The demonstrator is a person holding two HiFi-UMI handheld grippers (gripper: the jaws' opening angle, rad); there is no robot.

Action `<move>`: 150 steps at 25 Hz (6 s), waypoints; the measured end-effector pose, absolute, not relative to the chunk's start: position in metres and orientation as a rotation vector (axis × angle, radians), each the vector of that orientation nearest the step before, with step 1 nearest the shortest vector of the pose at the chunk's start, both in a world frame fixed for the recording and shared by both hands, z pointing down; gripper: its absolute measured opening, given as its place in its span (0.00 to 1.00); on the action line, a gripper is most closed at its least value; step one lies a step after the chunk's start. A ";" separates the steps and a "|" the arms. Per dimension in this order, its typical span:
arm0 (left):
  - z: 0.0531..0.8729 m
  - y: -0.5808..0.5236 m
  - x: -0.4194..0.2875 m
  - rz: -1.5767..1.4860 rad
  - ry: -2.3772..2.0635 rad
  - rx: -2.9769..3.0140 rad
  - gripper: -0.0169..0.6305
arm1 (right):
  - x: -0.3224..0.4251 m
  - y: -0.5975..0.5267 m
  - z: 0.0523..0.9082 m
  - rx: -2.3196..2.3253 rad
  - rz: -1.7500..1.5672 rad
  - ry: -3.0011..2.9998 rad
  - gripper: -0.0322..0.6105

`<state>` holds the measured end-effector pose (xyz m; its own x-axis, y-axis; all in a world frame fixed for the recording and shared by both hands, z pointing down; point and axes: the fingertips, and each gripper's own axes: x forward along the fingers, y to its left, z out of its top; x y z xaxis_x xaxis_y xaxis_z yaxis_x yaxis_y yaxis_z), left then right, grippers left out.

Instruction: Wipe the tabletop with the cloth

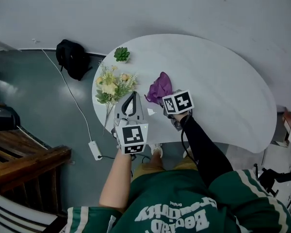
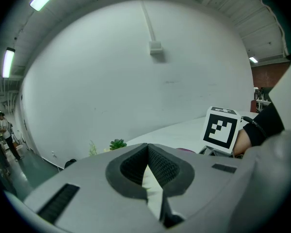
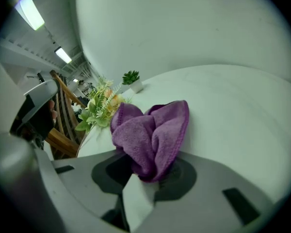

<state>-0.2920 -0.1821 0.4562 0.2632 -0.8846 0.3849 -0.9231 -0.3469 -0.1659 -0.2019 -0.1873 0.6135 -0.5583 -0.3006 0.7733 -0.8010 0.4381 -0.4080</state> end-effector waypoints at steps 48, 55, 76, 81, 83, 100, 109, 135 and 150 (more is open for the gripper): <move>0.458 -0.107 0.335 0.585 -1.033 2.884 0.03 | 0.523 -0.006 0.610 1.666 1.192 -1.598 0.24; 0.458 -0.084 0.397 0.578 -0.883 2.949 0.03 | 0.586 0.044 0.609 1.788 1.239 -1.491 0.24; 0.441 -0.082 0.330 0.620 -1.047 2.920 0.03 | 0.513 0.029 0.582 1.746 1.178 -1.669 0.24; 0.437 -0.104 0.232 0.667 -1.287 2.802 0.03 | 0.389 -0.034 0.580 1.506 1.121 -1.890 0.24; 0.434 -0.112 0.184 0.680 -1.403 2.734 0.03 | 0.331 -0.058 0.577 1.389 1.093 -1.979 0.24; 0.431 -0.119 -0.234 0.665 -1.877 2.310 0.03 | -0.138 -0.127 0.556 0.825 0.866 -2.220 0.25; 0.446 -0.102 -0.385 0.660 -1.986 2.154 0.03 | -0.288 -0.110 0.592 0.691 0.763 -2.131 0.52; 0.466 -0.072 -0.440 0.564 -2.022 2.045 0.03 | -0.335 -0.118 0.595 0.775 0.605 -2.185 0.24; 0.490 -0.119 -0.256 0.611 -1.739 2.276 0.03 | -0.138 -0.129 0.599 0.992 0.698 -2.087 0.24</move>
<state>-0.2562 -0.1195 0.4900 0.2168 -0.8685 0.4458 -0.9565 -0.2804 -0.0811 -0.1381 -0.1292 0.5987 -0.4516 -0.4282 0.7828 -0.8129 0.5591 -0.1631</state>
